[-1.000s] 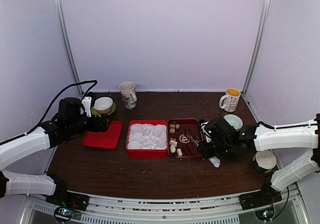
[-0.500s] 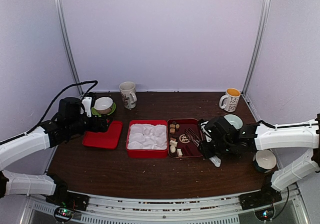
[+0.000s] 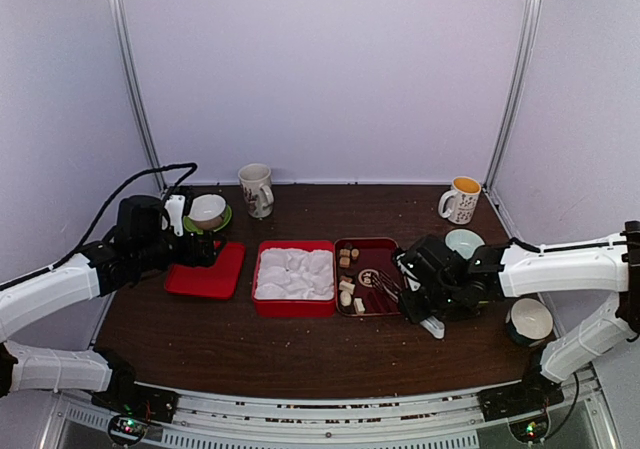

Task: Pack the chocolate
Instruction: Pick up the fake chocolate from the plate.

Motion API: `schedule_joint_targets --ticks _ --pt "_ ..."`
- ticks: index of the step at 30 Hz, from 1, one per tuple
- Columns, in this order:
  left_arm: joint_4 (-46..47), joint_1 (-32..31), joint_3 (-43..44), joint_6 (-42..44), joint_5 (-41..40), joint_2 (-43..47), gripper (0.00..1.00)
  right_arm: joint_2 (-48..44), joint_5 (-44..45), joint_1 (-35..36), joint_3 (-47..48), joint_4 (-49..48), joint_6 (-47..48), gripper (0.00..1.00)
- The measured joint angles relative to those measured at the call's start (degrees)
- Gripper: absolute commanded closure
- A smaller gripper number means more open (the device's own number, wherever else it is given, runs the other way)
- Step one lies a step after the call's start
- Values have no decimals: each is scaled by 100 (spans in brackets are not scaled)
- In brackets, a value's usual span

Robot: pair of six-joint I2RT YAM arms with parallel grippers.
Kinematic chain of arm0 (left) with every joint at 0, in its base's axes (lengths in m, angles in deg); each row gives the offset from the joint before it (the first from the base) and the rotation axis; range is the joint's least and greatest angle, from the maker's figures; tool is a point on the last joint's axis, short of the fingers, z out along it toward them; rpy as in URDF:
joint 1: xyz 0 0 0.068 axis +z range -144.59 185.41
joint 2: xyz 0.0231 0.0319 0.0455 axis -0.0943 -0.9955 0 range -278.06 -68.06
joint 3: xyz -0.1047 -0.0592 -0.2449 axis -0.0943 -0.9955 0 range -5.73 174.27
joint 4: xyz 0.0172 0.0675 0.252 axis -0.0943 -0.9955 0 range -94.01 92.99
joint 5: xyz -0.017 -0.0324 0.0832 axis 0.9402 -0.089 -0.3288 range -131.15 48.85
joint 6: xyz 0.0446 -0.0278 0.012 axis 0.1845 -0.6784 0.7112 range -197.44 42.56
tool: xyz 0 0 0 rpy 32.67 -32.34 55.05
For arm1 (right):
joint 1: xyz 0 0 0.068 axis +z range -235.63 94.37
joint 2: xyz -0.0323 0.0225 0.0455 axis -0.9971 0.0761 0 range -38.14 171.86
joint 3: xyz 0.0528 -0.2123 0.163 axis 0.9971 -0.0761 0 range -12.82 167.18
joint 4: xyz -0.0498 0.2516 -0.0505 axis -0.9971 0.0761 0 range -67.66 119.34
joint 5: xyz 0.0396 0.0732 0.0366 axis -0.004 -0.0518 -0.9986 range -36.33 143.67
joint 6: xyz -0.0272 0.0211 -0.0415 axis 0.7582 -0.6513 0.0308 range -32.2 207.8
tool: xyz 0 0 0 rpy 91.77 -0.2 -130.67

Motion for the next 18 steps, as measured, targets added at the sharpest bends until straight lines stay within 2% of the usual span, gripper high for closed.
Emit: schedule_joint_targets --ticks 9,18 --pt "-35 0 0 0 66 -101 2 118 -63 -15 136 310 55 65" --pt "35 0 0 2 146 -173 2 796 -133 -166 562 164 90 64"
